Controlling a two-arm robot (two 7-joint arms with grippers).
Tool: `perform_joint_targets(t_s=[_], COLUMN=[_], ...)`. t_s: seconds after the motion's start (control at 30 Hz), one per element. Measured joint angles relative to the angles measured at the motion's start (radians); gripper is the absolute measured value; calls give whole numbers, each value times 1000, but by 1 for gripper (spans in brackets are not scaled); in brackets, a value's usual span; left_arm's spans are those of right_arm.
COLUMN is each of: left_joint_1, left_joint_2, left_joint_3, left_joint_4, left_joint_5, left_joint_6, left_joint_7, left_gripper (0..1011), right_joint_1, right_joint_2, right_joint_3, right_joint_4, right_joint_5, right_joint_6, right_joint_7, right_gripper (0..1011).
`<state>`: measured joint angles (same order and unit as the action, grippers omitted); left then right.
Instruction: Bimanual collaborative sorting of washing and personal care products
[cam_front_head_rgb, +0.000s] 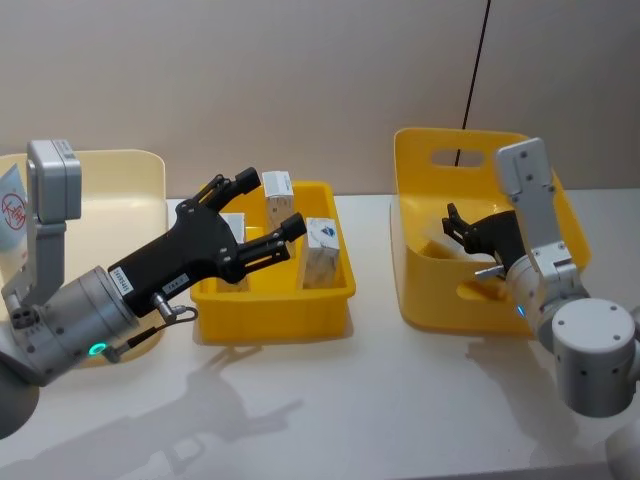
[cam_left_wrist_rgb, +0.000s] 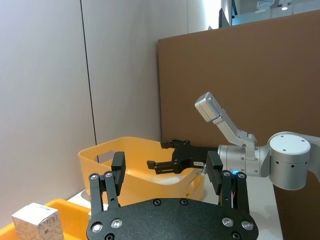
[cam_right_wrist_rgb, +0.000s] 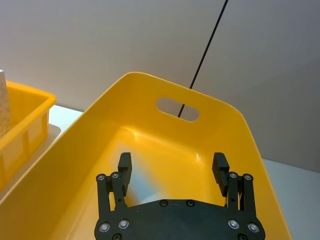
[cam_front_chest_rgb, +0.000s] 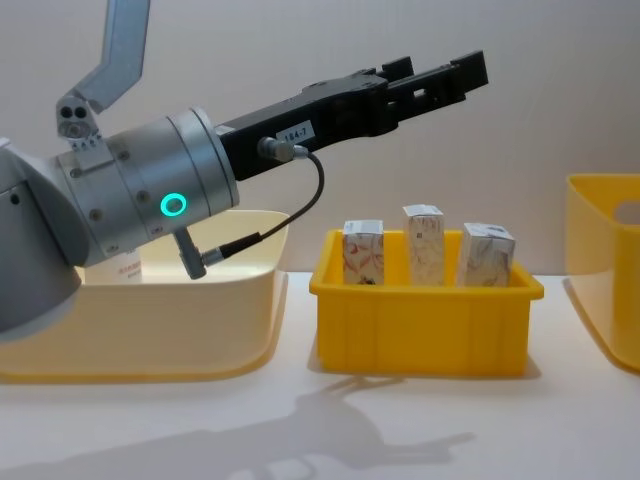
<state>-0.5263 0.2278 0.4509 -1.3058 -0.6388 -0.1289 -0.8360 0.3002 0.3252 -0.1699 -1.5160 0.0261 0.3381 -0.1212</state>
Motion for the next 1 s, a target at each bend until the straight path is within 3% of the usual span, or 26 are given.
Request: perform_joint_targets(t_s=[0.7,1.0], left_joint_1=[0,0], left_joint_2=[0,0], left_joint_3=[0,0], left_joint_4=[0,0], left_joint_5=[0,0], left_joint_6=[0,0], left_joint_7=[0,0], left_gripper=[1003,1003], right_joint_1=[-1,-11], right_joint_2=[-4,-8], right_joint_3=[1,12], right_joint_4=[3,-6], right_joint_5=[-2,-2], right_joint_6=[-6,-89], right_joint_7=[1,3], right_gripper=[1001,1001])
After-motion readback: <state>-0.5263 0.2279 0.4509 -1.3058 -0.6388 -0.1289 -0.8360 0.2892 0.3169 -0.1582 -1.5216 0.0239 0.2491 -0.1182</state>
